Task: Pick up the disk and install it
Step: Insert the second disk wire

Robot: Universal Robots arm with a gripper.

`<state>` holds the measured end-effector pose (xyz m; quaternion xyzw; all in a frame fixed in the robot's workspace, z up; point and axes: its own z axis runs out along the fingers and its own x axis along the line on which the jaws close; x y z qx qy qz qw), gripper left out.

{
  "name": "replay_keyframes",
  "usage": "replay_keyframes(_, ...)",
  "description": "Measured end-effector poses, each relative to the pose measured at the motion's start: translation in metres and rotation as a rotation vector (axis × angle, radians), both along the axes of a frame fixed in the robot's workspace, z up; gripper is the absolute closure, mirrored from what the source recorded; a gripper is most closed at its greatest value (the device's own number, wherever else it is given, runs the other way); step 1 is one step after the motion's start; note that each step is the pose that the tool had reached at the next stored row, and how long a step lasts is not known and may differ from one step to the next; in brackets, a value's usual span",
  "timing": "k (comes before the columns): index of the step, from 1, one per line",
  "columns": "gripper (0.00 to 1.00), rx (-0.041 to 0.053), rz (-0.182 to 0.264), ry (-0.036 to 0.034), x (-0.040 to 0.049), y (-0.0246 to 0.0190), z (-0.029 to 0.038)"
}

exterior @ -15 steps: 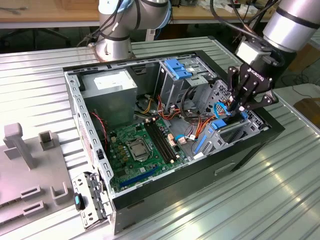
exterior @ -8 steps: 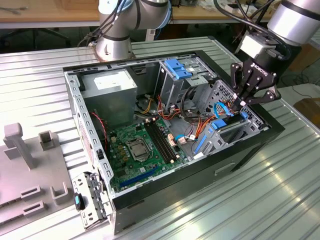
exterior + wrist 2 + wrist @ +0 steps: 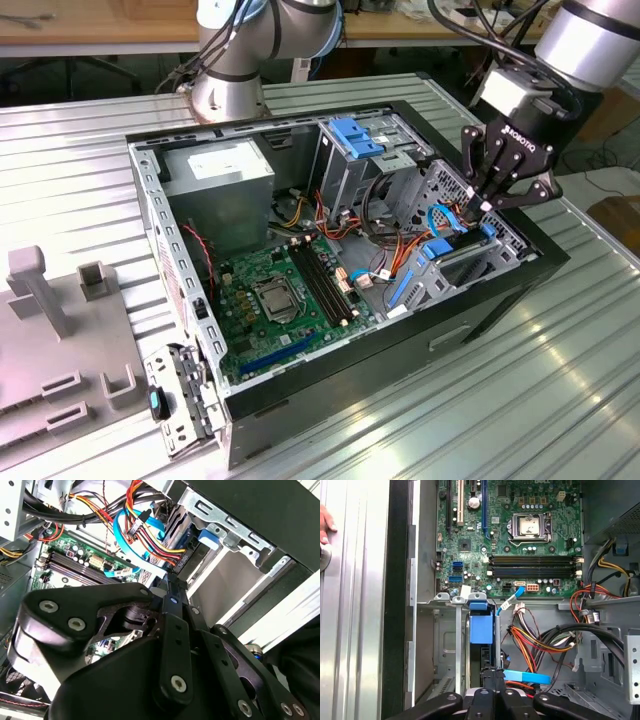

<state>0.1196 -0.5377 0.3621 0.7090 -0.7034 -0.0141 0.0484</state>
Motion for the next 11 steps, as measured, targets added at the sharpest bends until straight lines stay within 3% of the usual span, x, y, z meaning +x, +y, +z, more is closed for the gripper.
replay_keyframes(2, 0.89, -0.0007, 0.000, -0.0155, 0.0000, 0.0001, 0.0001)
replay_keyframes(3, 0.89, -0.0008, 0.000, -0.0308, 0.0000, 0.0000, 0.0001)
replay_keyframes(4, 0.89, -0.0011, 0.000, -0.0640, -0.0002, 0.0000, 0.0000)
replay_keyframes(5, 0.89, -0.0011, 0.000, -0.0863, -0.0002, 0.0000, 0.0000)
replay_keyframes(7, 0.89, -0.0006, 0.000, -0.0937, -0.0001, -0.0001, -0.0001)
replay_keyframes(11, 0.89, -0.0006, 0.000, -0.0948, -0.0002, 0.0000, 0.0000)
